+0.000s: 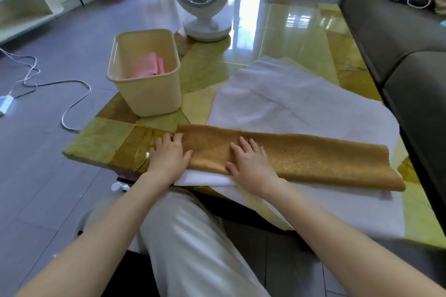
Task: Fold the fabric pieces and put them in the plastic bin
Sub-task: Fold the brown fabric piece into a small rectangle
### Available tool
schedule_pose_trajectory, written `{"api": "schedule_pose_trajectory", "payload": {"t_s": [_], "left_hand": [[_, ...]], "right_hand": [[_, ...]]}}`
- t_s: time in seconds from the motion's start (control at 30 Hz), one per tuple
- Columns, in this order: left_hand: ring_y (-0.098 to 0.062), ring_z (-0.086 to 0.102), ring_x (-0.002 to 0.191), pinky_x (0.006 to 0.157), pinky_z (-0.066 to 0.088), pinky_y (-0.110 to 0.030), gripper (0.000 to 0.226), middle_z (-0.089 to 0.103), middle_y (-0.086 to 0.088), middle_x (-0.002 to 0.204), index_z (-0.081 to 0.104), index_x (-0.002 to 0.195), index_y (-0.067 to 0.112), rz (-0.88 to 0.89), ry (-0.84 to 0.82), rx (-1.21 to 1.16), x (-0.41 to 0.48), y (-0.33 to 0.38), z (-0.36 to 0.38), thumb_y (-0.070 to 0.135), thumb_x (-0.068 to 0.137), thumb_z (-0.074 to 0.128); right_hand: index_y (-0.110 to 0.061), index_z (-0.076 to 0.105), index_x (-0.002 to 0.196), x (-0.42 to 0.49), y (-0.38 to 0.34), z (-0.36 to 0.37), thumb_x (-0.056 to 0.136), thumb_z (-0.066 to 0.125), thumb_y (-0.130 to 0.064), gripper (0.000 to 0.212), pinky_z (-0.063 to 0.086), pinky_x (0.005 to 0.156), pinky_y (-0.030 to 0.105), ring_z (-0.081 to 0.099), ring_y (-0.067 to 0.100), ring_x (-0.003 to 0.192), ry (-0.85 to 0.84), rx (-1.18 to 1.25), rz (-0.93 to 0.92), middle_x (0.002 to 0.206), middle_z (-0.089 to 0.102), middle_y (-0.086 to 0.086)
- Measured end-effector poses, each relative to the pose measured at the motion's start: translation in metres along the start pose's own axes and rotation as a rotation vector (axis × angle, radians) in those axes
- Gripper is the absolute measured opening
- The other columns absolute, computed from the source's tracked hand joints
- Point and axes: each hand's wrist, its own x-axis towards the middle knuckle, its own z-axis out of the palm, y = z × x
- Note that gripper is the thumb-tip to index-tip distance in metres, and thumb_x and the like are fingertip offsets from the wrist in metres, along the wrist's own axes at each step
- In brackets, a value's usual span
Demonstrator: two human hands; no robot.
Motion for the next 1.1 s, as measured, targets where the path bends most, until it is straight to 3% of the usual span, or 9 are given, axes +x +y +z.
{"api": "schedule_pose_trajectory", "payload": {"t_s": [0.23, 0.3, 0.37, 0.4, 0.53, 0.63, 0.8, 0.97, 1.1], "left_hand": [[-0.035, 0.045, 0.117, 0.094, 0.044, -0.041, 0.068, 0.037, -0.02, 0.134, 0.028, 0.138, 0.004, -0.094, -0.037, -0.091, -0.006, -0.007, -0.005, 0.047, 0.091, 0.051], [-0.03, 0.056, 0.098, 0.077, 0.048, -0.038, 0.068, 0.052, -0.013, 0.111, 0.034, 0.13, 0.001, -0.144, -0.059, -0.109, -0.006, -0.009, -0.009, 0.051, 0.089, 0.052], [-0.024, 0.056, 0.081, 0.064, 0.045, -0.033, 0.065, 0.053, -0.004, 0.084, 0.04, 0.121, 0.0, -0.172, -0.076, -0.103, -0.006, -0.01, -0.013, 0.055, 0.087, 0.053], [-0.023, 0.055, 0.079, 0.063, 0.045, -0.032, 0.064, 0.053, -0.003, 0.082, 0.043, 0.118, 0.001, -0.175, -0.082, -0.097, -0.005, -0.01, -0.014, 0.056, 0.086, 0.053], [-0.026, 0.059, 0.087, 0.074, 0.052, -0.039, 0.043, 0.06, -0.009, 0.099, 0.044, 0.114, 0.006, -0.124, -0.002, -0.168, -0.009, -0.005, -0.018, 0.037, 0.089, 0.058], [-0.025, 0.059, 0.086, 0.07, 0.05, -0.038, 0.031, 0.06, -0.01, 0.101, 0.042, 0.116, 0.007, -0.067, 0.13, -0.289, -0.016, 0.002, -0.021, 0.019, 0.091, 0.056], [-0.017, 0.052, 0.08, 0.067, 0.042, -0.028, 0.029, 0.053, -0.005, 0.096, 0.041, 0.115, 0.008, 0.07, 0.353, -0.458, -0.025, 0.019, -0.031, 0.008, 0.09, 0.055], [-0.024, 0.054, 0.087, 0.068, 0.04, -0.029, 0.024, 0.053, -0.012, 0.108, 0.048, 0.115, 0.005, 0.073, 0.318, -0.417, -0.021, 0.028, -0.032, 0.007, 0.091, 0.052], [-0.027, 0.056, 0.092, 0.071, 0.042, -0.031, 0.02, 0.052, -0.012, 0.112, 0.05, 0.112, 0.005, 0.076, 0.324, -0.402, -0.026, 0.022, -0.032, 0.007, 0.092, 0.052]], "right_hand": [[-0.02, 0.011, 0.151, -0.002, -0.001, 0.003, 0.099, 0.027, -0.047, 0.061, 0.003, 0.119, 0.046, -0.002, 0.028, 0.147, 0.005, -0.051, 0.005, 0.159, 0.002, 0.007], [-0.02, 0.01, 0.151, -0.003, -0.002, 0.003, 0.099, 0.027, -0.047, 0.061, 0.003, 0.119, 0.046, -0.002, 0.028, 0.147, 0.003, -0.057, 0.008, 0.159, 0.002, 0.006], [-0.02, 0.01, 0.151, -0.003, -0.003, 0.003, 0.099, 0.026, -0.047, 0.061, 0.003, 0.119, 0.047, -0.002, 0.028, 0.147, -0.002, -0.064, 0.011, 0.159, 0.001, 0.006], [-0.02, 0.009, 0.151, -0.003, -0.003, 0.003, 0.099, 0.026, -0.047, 0.061, 0.003, 0.12, 0.047, -0.002, 0.028, 0.147, -0.004, -0.067, 0.013, 0.159, 0.001, 0.006], [-0.02, 0.01, 0.151, -0.004, -0.004, 0.003, 0.099, 0.027, -0.046, 0.06, 0.005, 0.12, 0.048, -0.001, 0.028, 0.147, 0.002, -0.058, 0.018, 0.159, 0.002, 0.006], [-0.02, 0.012, 0.15, -0.005, -0.004, 0.003, 0.099, 0.028, -0.045, 0.059, 0.006, 0.119, 0.048, 0.0, 0.027, 0.147, 0.01, -0.057, 0.023, 0.159, 0.004, 0.006], [-0.019, 0.019, 0.149, -0.008, -0.008, 0.0, 0.099, 0.033, -0.04, 0.055, 0.01, 0.119, 0.05, 0.005, 0.026, 0.147, 0.032, 0.0, 0.017, 0.158, 0.011, 0.005], [-0.018, 0.031, 0.143, -0.016, -0.009, -0.002, 0.099, 0.037, -0.039, 0.05, 0.019, 0.117, 0.042, 0.021, 0.023, 0.143, 0.098, 0.047, -0.084, 0.154, 0.024, 0.004], [-0.02, 0.04, 0.136, -0.018, -0.015, -0.001, 0.095, 0.043, -0.045, 0.048, 0.034, 0.104, 0.034, 0.037, 0.019, 0.132, 0.143, 0.021, -0.191, 0.144, 0.038, -0.001]]}}
